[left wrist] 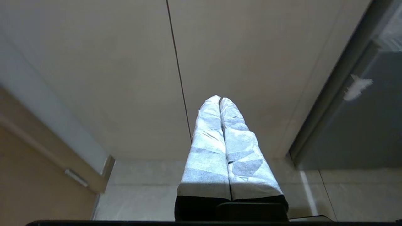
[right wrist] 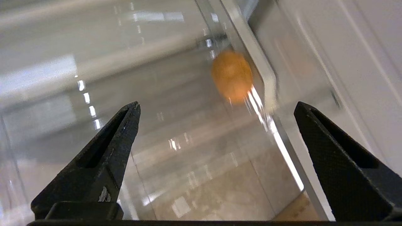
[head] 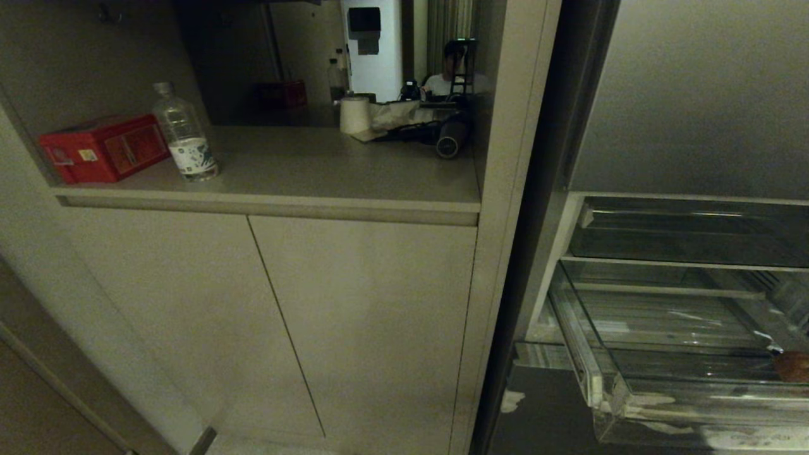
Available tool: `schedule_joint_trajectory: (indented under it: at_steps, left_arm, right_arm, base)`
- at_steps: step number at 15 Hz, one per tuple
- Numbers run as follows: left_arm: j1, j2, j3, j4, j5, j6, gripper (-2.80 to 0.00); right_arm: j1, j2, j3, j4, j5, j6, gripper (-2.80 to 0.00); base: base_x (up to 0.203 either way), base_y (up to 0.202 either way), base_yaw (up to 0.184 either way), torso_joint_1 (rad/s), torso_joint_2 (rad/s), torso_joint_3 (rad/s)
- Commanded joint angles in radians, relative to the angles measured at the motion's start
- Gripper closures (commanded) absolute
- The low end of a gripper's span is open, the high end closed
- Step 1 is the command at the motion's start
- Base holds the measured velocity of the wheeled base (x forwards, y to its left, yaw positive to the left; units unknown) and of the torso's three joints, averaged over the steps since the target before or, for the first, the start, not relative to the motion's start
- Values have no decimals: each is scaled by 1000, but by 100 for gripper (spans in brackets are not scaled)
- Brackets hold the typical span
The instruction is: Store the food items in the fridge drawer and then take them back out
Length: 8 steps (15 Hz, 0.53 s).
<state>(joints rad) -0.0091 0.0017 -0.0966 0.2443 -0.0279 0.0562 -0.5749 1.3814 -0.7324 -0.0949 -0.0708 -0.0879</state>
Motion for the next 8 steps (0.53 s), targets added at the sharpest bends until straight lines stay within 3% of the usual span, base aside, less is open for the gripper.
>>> schedule_joint_trajectory:
  at_steps: [1, 3, 8]
  left_arm:
    - [1, 1, 0, 1, 0, -1, 0]
    - [0, 1, 0, 1, 2, -2, 0]
    - [0, 1, 0, 1, 0, -2, 0]
  right_arm:
    - [0, 58, -27, 0, -5, -3, -280]
    - [0, 123, -57, 1, -12, -9, -280]
    - [-4, 275, -136, 0, -71, -28, -280]
  base:
    - [197, 0, 1, 1, 2, 1]
    - [147, 0, 0, 7, 4, 0]
    - [0, 0, 0, 0, 0, 0]
